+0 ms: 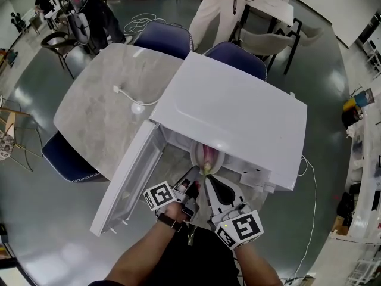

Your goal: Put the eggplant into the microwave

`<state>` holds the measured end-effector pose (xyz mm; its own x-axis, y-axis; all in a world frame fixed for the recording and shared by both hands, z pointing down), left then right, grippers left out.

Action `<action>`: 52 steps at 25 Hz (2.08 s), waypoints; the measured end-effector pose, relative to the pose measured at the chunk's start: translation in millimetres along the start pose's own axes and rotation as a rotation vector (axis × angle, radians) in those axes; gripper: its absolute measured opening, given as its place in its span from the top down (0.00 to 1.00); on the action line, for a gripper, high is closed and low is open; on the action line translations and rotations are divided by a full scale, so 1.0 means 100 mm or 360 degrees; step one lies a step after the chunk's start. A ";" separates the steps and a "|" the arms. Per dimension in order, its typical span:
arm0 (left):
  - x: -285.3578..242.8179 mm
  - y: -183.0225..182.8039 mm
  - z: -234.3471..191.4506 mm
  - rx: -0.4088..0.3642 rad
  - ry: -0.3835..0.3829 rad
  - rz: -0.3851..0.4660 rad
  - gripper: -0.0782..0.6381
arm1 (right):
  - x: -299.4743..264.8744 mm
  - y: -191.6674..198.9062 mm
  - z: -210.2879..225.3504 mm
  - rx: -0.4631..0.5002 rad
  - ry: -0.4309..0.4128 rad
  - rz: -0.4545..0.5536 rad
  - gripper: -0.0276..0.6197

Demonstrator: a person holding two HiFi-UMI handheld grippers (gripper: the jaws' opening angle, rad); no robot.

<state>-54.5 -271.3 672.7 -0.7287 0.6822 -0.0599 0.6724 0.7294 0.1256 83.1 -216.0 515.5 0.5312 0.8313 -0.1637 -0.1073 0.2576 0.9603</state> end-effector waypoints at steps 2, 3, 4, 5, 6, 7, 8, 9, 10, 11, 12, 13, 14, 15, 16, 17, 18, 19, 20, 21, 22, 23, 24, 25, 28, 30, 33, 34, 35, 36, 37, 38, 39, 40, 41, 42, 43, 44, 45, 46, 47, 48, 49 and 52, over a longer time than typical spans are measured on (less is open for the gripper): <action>-0.03 0.02 0.00 0.0001 -0.0008 -0.0014 0.77 | -0.01 0.03 0.04 0.0005 0.0018 -0.0008 0.95; -0.04 0.02 -0.01 0.0015 -0.0009 -0.0015 0.78 | -0.01 0.06 0.05 0.0014 0.0028 -0.0012 0.95; -0.06 0.02 -0.02 0.0029 -0.0012 -0.0014 0.78 | -0.02 0.09 0.07 0.0027 0.0043 -0.0020 0.95; -0.07 0.01 -0.03 0.0031 -0.0022 -0.0013 0.78 | -0.03 0.12 0.09 0.0042 0.0062 -0.0032 0.95; -0.09 -0.01 -0.03 0.0024 -0.0034 -0.0010 0.82 | -0.04 0.15 0.11 0.0055 0.0083 -0.0045 0.95; -0.10 -0.03 -0.03 0.0016 -0.0042 -0.0005 0.85 | -0.05 0.18 0.13 0.0066 0.0100 -0.0057 0.95; -0.13 -0.05 -0.02 0.0009 -0.0043 -0.0002 0.85 | -0.06 0.21 0.15 0.0074 0.0111 -0.0068 0.95; -0.16 -0.07 -0.01 0.0001 -0.0041 -0.0001 0.85 | -0.07 0.23 0.17 0.0077 0.0116 -0.0076 0.95; -0.19 -0.08 0.00 -0.0010 -0.0040 -0.0002 0.85 | -0.07 0.24 0.19 0.0075 0.0115 -0.0078 0.95; -0.23 -0.10 0.01 -0.0025 -0.0041 -0.0002 0.85 | -0.08 0.25 0.20 0.0070 0.0113 -0.0078 0.95; -0.27 -0.12 0.02 -0.0042 -0.0044 -0.0002 0.85 | -0.08 0.25 0.22 0.0064 0.0115 -0.0077 0.95; -0.31 -0.14 0.03 -0.0060 -0.0048 0.0000 0.85 | -0.08 0.26 0.23 0.0057 0.0120 -0.0077 0.95; -0.34 -0.16 0.03 -0.0076 -0.0051 0.0004 0.85 | -0.08 0.26 0.23 0.0054 0.0124 -0.0078 0.95; -0.38 -0.18 0.03 -0.0087 -0.0054 0.0009 0.85 | -0.08 0.26 0.24 0.0054 0.0123 -0.0080 0.95; -0.41 -0.20 0.03 -0.0091 -0.0055 0.0015 0.85 | -0.08 0.26 0.25 0.0056 0.0123 -0.0081 0.95; -0.44 -0.21 0.02 -0.0094 -0.0056 0.0023 0.85 | -0.08 0.27 0.25 0.0055 0.0125 -0.0084 0.95; -0.47 -0.23 0.01 -0.0098 -0.0055 0.0033 0.85 | -0.08 0.27 0.26 0.0054 0.0127 -0.0085 0.95; -0.49 -0.24 0.00 -0.0106 -0.0052 0.0045 0.85 | -0.08 0.28 0.26 0.0054 0.0126 -0.0086 0.95; -0.52 -0.26 0.00 -0.0119 -0.0049 0.0058 0.85 | -0.08 0.28 0.27 0.0056 0.0121 -0.0085 0.95; -0.54 -0.28 -0.01 -0.0140 -0.0047 0.0068 0.85 | -0.09 0.29 0.27 0.0059 0.0114 -0.0082 0.95; -0.57 -0.29 0.00 -0.0172 -0.0048 0.0072 0.85 | -0.09 0.29 0.28 0.0062 0.0106 -0.0080 0.95; -0.59 -0.31 0.01 -0.0213 -0.0051 0.0072 0.85 | -0.09 0.30 0.29 0.0064 0.0101 -0.0080 0.95; -0.61 -0.32 0.03 -0.0264 -0.0056 0.0068 0.85 | -0.09 0.31 0.29 0.0063 0.0102 -0.0083 0.95; -0.63 -0.33 0.05 -0.0320 -0.0062 0.0064 0.85 | -0.09 0.31 0.29 0.0059 0.0105 -0.0087 0.95; -0.63 -0.33 0.14 -0.0526 -0.0086 0.0048 0.84 | -0.08 0.33 0.29 0.0044 0.0109 -0.0103 0.95; -0.62 -0.31 0.19 -0.0716 -0.0123 0.0022 0.84 | -0.07 0.32 0.28 0.0042 0.0097 -0.0110 0.95; -0.61 -0.29 0.22 -0.1013 -0.0183 -0.0027 0.84 | -0.06 0.31 0.27 0.0035 0.0083 -0.0114 0.95; -0.62 -0.29 0.23 -0.1088 -0.0193 -0.0039 0.84 | -0.06 0.31 0.28 0.0031 0.0079 -0.0110 0.95; -0.64 -0.30 0.24 -0.1153 -0.0195 -0.0049 0.79 | -0.06 0.31 0.28 0.0028 0.0075 -0.0105 0.95; -0.65 -0.31 0.25 -0.1213 -0.0196 -0.0055 0.78 | -0.06 0.31 0.28 0.0027 0.0072 -0.0101 0.95; -0.65 -0.32 0.26 -0.1271 -0.0198 -0.0054 0.78 | -0.06 0.32 0.28 0.0024 0.0072 -0.0101 0.95; -0.65 -0.32 0.27 -0.1325 -0.0202 -0.0049 0.78 | -0.05 0.33 0.28 0.0021 0.0073 -0.0105 0.95; -0.66 -0.33 0.28 -0.1375 -0.0209 -0.0043 0.78 | -0.05 0.34 0.27 0.0017 0.0075 -0.0110 0.95; -0.66 -0.33 0.27 -0.1422 -0.0217 -0.0043 0.78 | -0.05 0.35 0.27 0.0015 0.0073 -0.0113 0.95; -0.68 -0.33 0.26 -0.1464 -0.0225 -0.0051 0.78 | -0.05 0.36 0.27 0.0015 0.0066 -0.0114 0.95; -0.69 -0.34 0.25 -0.1500 -0.0236 -0.0063 0.78 | -0.04 0.36 0.27 0.0016 0.0060 -0.0112 0.95; -0.69 -0.35 0.23 -0.1535 -0.0249 -0.0075 0.78 | -0.04 0.36 0.27 0.0016 0.0056 -0.0111 0.95; -0.69 -0.36 0.22 -0.1573 -0.0264 -0.0080 0.74 | -0.04 0.35 0.27 0.0017 0.0054 -0.0109 0.95; -0.69 -0.37 0.21 -0.1611 -0.0279 -0.0078 0.70 | -0.04 0.35 0.27 0.0018 0.0054 -0.0108 0.95; -0.68 -0.38 0.21 -0.1644 -0.0288 -0.0072 0.70 | -0.04 0.36 0.28 0.0019 0.0057 -0.0109 0.95; -0.68 -0.39 0.22 -0.1668 -0.0288 -0.0065 0.70 | -0.04 0.37 0.29 0.0018 0.0066 -0.0112 0.95; -0.67 -0.38 0.23 -0.1688 -0.0279 -0.0061 0.70 | -0.04 0.38 0.31 0.0014 0.0079 -0.0118 0.95; -0.66 -0.36 0.26 -0.1711 -0.0266 -0.0059 0.70 | -0.04 0.39 0.32 0.0010 0.0095 -0.0124 0.95; -0.58 -0.22 0.40 -0.1817 -0.0225 -0.0069 0.70 | -0.04 0.39 0.33 0.0006 0.0112 -0.0121 0.95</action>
<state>-21.7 -324.5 633.3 -0.6788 0.7100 -0.1875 0.0856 0.3302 0.9400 104.3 -225.5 560.6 0.4775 0.8418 -0.2517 -0.0655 0.3197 0.9452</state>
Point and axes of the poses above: the fingertips, and each gripper's own axes: x backward along the fingers, z to its right, y out of its underside, the point moved 9 cm from there along x, backward along the fingers, and after that the axes turned 1 degree about y, right-handed, at the moved point
